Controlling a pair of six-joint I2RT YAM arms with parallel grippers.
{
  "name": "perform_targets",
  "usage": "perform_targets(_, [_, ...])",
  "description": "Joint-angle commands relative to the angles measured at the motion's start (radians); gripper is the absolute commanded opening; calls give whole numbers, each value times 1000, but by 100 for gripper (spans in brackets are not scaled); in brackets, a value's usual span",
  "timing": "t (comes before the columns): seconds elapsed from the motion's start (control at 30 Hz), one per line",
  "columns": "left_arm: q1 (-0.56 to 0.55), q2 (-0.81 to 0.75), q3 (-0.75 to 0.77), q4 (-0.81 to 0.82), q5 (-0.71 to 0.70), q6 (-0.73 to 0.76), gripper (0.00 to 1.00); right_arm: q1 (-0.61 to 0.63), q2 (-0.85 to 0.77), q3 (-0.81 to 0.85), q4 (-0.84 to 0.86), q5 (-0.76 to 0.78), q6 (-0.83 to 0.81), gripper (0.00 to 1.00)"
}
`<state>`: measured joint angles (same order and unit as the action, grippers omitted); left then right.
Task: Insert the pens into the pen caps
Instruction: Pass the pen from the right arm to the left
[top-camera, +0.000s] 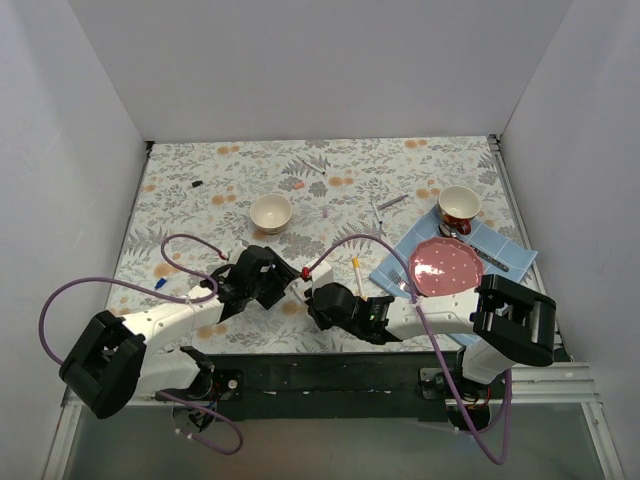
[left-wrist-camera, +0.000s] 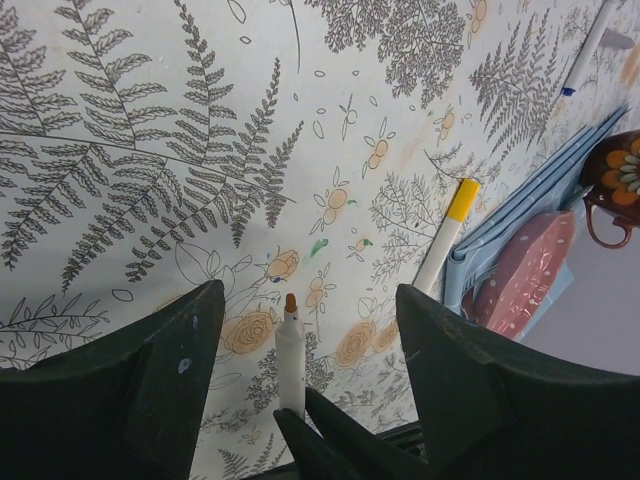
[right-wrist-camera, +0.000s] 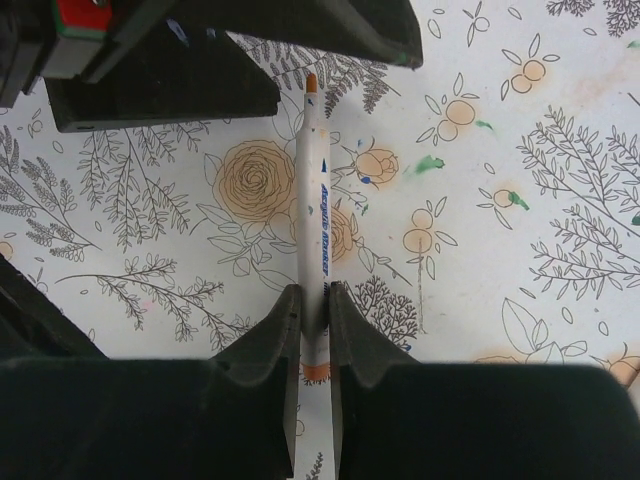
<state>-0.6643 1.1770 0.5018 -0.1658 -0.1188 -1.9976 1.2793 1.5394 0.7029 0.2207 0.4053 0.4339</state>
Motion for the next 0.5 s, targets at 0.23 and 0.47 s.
perform_targets(0.23, [-31,41,9,63,39,-32,58,2,-10,89,32,90,-15,1])
perform_targets(0.47, [-35,33,-12,104,57,-29,23,2,24,138,19,99,-15,1])
